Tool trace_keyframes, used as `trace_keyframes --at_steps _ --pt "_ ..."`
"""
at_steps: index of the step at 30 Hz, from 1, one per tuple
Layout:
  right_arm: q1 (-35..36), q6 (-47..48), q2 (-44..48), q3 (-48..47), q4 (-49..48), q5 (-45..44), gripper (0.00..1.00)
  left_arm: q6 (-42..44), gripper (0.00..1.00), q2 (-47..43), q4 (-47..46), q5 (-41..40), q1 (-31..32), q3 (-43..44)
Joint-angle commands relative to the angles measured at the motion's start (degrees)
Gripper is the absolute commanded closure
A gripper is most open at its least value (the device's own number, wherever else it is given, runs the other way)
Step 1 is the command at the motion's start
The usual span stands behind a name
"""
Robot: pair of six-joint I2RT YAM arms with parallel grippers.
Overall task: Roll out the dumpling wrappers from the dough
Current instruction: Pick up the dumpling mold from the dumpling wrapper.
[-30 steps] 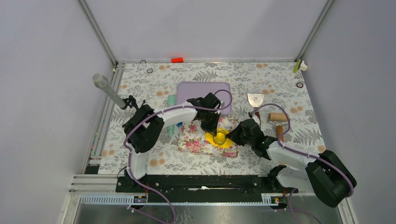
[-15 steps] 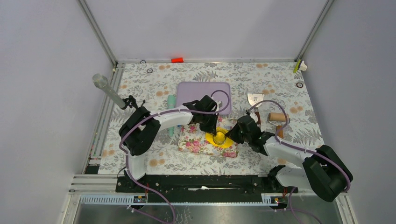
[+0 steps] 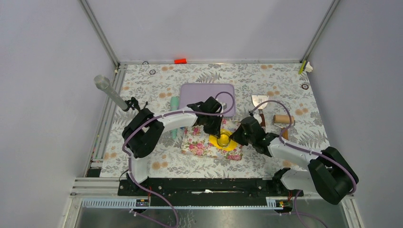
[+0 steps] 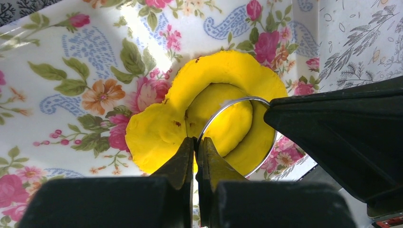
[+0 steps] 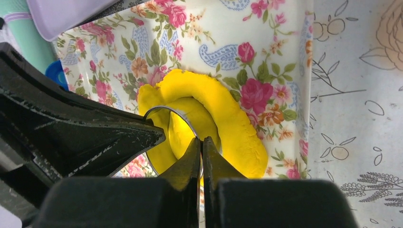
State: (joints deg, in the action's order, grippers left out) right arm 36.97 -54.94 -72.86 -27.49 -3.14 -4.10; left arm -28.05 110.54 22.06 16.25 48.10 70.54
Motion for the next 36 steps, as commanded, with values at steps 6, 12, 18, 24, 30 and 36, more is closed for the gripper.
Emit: trace_keyframes --at_steps 6,12,18,24,30,36 --pt "1.6 -4.4 4.7 9.5 4.4 3.3 1.0 3.3 1.0 15.8 5.6 7.3 9.6 0.6" --pt "1.5 -3.1 6.7 8.8 6.9 3.8 1.0 3.4 1.0 17.2 6.4 6.8 10.1 3.5" --pt "1.5 -2.2 3.4 6.8 5.1 3.5 1.0 3.6 1.0 18.6 8.2 5.2 10.0 4.0" --pt "1.2 0.9 -2.1 2.2 4.3 0.2 1.0 2.6 1.0 13.8 6.6 5.2 10.1 -3.1" --pt "0.0 3.3 -6.5 -0.4 3.7 0.0 1.0 2.3 1.0 12.3 5.6 7.2 10.3 -6.5" --pt "-0.7 3.0 -7.6 0.2 3.7 2.3 1.0 2.7 1.0 13.7 6.7 4.2 9.9 -2.4"
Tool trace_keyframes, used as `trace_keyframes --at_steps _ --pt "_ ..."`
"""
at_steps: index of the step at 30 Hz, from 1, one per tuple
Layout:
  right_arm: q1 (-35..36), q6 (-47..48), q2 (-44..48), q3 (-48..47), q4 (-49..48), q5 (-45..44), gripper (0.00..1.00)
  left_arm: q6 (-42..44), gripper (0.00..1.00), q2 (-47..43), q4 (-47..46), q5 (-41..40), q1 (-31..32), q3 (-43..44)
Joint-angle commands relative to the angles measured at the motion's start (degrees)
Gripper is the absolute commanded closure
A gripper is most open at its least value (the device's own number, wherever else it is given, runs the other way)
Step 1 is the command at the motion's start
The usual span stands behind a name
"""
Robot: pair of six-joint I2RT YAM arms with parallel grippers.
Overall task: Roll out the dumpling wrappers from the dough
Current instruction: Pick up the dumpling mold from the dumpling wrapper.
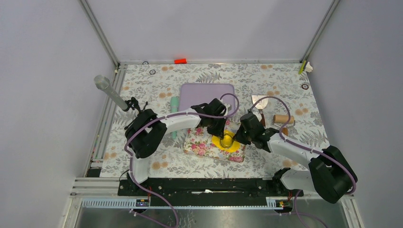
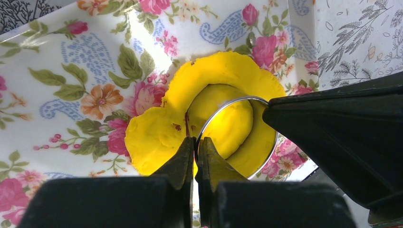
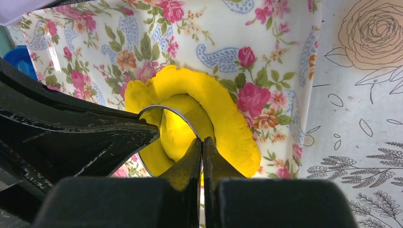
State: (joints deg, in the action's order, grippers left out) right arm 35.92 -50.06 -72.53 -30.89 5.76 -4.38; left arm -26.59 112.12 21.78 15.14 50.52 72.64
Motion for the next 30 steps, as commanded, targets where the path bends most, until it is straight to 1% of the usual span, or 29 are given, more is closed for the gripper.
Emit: trace_keyframes --at_steps 1,4,6,8,10,12,14,18,24,30 --pt "0.4 -2.2 -7.5 4.2 -5.1 3.0 1.0 1.3 1.0 12.7 7.2 5.1 7.2 -3.4" --pt "0.4 -3.3 -4.9 6.7 -5.1 4.2 1.0 1.5 1.0 15.0 7.9 5.3 6.0 0.1" --pt "0.5 -5.4 -2.4 9.0 -5.2 6.5 1.0 2.1 1.0 16.5 8.9 5.4 5.3 2.4" --pt "0.7 -6.5 -0.1 11.0 -7.1 8.1 1.0 2.8 1.0 17.8 10.4 5.1 4.7 4.3" --pt "1.7 -7.1 1.7 11.8 -6.1 8.6 1.0 3.3 1.0 18.4 11.2 4.7 4.2 5.5" --pt "2.9 -7.7 3.0 11.7 -2.4 8.4 1.0 3.7 1.0 18.6 11.9 4.1 4.1 6.6" --pt "3.5 -8.0 3.8 12.0 -1.6 9.0 1.0 3.7 1.0 18.6 12.4 3.6 4.1 7.4" --pt "4.2 -8.9 4.1 12.3 -2.1 10.8 1.0 3.5 1.0 17.8 12.3 3.5 4.2 6.8" --pt "4.8 -9.8 3.8 11.2 -2.8 11.6 1.0 2.7 1.0 15.5 10.8 4.6 4.2 3.0" --pt "4.8 -8.9 0.6 10.5 -3.8 7.8 1.0 1.2 1.0 14.1 8.7 6.4 5.8 -0.9"
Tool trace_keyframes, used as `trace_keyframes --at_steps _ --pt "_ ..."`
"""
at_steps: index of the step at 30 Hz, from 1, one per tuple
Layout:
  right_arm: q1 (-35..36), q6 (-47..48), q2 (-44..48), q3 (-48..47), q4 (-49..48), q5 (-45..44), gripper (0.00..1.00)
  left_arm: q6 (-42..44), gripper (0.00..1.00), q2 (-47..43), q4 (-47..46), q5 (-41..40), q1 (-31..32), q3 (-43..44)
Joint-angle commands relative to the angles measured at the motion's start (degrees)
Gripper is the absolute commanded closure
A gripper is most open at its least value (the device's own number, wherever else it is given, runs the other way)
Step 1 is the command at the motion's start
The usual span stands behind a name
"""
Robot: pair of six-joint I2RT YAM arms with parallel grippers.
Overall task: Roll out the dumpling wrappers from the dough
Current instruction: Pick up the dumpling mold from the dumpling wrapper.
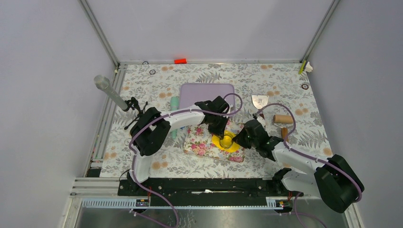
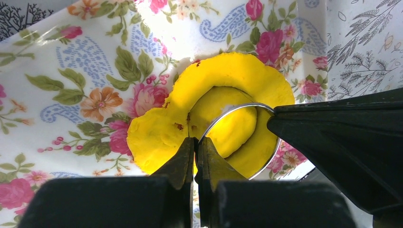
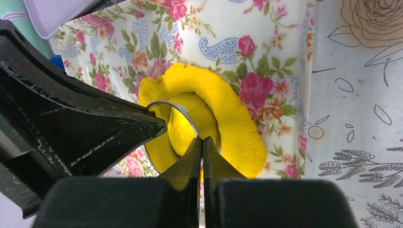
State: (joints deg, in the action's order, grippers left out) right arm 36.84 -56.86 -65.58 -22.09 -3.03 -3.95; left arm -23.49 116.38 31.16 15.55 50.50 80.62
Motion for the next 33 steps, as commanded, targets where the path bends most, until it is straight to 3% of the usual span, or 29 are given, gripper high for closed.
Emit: trace_keyframes --at_steps 1,9,21,33 --pt "3.9 -1.6 -7.0 1.0 5.1 6.9 1.0 -2.3 1.0 9.8 -1.2 6.4 6.1 -9.7" --pt "3.9 -1.8 -5.2 1.6 6.5 5.6 1.0 -3.3 1.0 7.4 -3.5 8.5 7.0 -15.0" --pt "4.0 -0.1 -0.1 5.4 9.6 12.1 1.0 -3.1 1.0 7.0 -3.5 10.9 7.2 -16.4" --pt "4.0 1.5 -10.0 0.3 4.6 7.0 1.0 -3.3 1.0 8.9 0.2 1.7 5.2 -12.5"
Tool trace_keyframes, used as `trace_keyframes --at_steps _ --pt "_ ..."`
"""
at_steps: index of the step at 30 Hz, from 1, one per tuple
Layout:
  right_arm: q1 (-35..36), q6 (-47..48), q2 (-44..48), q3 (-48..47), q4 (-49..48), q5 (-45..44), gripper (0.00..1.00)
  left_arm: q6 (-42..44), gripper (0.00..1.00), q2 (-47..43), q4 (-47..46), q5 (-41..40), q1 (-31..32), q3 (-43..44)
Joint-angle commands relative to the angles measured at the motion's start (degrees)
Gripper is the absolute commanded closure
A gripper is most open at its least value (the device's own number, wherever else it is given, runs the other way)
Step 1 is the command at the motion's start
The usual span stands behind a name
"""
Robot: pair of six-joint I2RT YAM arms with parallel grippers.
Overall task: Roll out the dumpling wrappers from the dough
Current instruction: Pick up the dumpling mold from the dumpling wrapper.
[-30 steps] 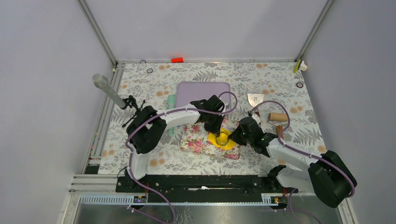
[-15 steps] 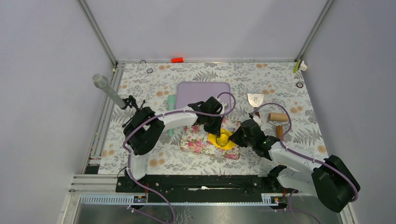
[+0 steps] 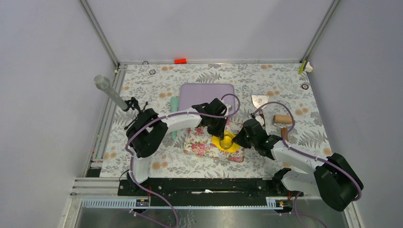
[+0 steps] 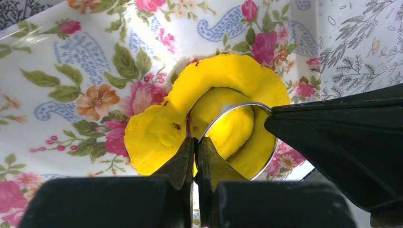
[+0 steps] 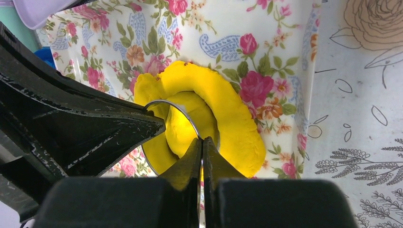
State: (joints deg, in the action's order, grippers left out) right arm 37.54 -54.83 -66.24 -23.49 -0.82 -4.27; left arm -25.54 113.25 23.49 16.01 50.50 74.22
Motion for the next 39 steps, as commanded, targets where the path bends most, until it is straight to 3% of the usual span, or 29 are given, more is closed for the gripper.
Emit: trace_keyframes --at_steps 1,7,18,29,39 --pt "3.3 -0.5 -10.0 1.4 1.8 7.2 1.0 -1.3 1.0 11.7 7.9 0.9 4.5 -6.4" --pt "3.3 -1.3 -11.4 1.1 1.7 7.7 1.0 -0.3 1.0 10.8 6.3 4.0 2.9 -8.9" --pt "3.3 -2.8 2.0 5.8 11.0 3.0 1.0 -0.6 1.0 12.5 7.3 5.1 7.6 -5.2" --pt "3.3 -2.8 -4.5 3.1 5.3 3.6 1.0 1.2 1.0 9.1 8.8 1.9 5.3 -6.7" --pt "3.3 -1.8 -1.4 1.4 9.3 2.3 1.0 1.9 1.0 8.0 9.5 2.9 5.0 -6.6"
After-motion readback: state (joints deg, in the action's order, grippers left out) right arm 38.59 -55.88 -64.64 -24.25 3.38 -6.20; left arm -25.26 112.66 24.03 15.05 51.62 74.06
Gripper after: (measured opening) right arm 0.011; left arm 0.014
